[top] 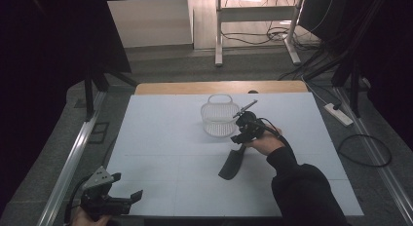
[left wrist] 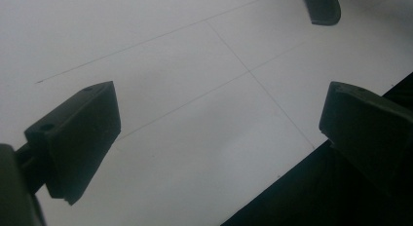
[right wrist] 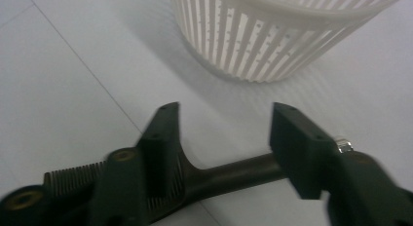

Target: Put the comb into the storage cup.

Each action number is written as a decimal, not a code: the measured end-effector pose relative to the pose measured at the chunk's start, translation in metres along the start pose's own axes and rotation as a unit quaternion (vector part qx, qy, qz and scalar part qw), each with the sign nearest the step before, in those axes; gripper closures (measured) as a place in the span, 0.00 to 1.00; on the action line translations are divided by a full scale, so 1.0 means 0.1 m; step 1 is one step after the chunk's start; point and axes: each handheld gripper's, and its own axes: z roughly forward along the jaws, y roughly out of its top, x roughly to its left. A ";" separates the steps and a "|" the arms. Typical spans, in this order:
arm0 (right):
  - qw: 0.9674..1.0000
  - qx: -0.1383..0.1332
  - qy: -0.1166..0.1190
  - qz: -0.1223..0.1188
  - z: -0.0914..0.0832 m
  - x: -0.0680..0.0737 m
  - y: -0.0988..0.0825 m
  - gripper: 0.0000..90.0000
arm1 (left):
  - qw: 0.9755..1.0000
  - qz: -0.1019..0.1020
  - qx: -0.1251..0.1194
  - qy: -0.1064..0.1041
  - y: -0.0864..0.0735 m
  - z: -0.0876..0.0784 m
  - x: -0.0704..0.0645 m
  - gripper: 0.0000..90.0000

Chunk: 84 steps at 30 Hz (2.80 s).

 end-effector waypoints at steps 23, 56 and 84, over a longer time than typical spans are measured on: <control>0.999 0.034 0.006 -0.023 0.19 -0.03 -0.03 1.00 | 1.000 0.000 -0.002 -0.001 0.00 -0.01 0.00 0.03; 0.996 0.077 0.000 -0.034 0.33 -0.09 -0.26 0.99 | 1.000 0.000 -0.002 -0.001 0.00 0.00 0.00 0.03; 0.996 0.089 0.006 -0.003 0.04 -0.20 -0.72 0.99 | 1.000 -0.002 -0.001 -0.002 0.00 0.00 0.00 0.03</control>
